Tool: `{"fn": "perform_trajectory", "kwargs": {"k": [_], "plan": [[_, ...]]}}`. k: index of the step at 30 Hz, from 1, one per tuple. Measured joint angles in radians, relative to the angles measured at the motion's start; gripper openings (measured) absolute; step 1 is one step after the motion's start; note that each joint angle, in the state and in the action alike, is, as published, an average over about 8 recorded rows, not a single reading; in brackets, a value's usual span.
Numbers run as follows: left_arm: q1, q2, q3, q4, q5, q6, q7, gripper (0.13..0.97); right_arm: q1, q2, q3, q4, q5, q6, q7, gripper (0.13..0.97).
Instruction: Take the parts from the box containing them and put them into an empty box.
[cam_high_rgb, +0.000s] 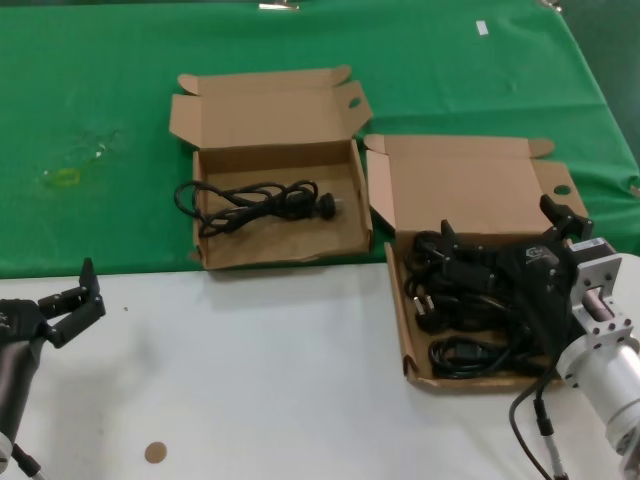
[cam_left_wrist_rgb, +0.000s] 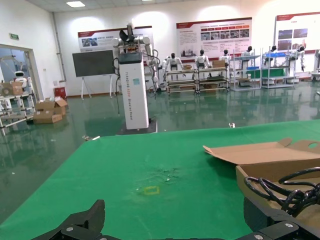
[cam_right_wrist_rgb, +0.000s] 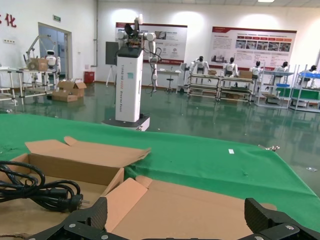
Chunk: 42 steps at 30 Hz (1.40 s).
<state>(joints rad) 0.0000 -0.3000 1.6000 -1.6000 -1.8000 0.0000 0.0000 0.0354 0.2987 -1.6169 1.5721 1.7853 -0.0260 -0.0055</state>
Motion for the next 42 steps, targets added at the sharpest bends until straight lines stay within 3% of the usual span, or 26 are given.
{"fn": "perform_trajectory", "kwargs": {"k": [42], "plan": [[0.0, 0.0, 0.0, 0.0, 0.0, 0.0, 0.0, 0.966, 0.0, 0.0, 0.0, 0.0, 0.0, 0.0, 0.0, 0.966]]}}
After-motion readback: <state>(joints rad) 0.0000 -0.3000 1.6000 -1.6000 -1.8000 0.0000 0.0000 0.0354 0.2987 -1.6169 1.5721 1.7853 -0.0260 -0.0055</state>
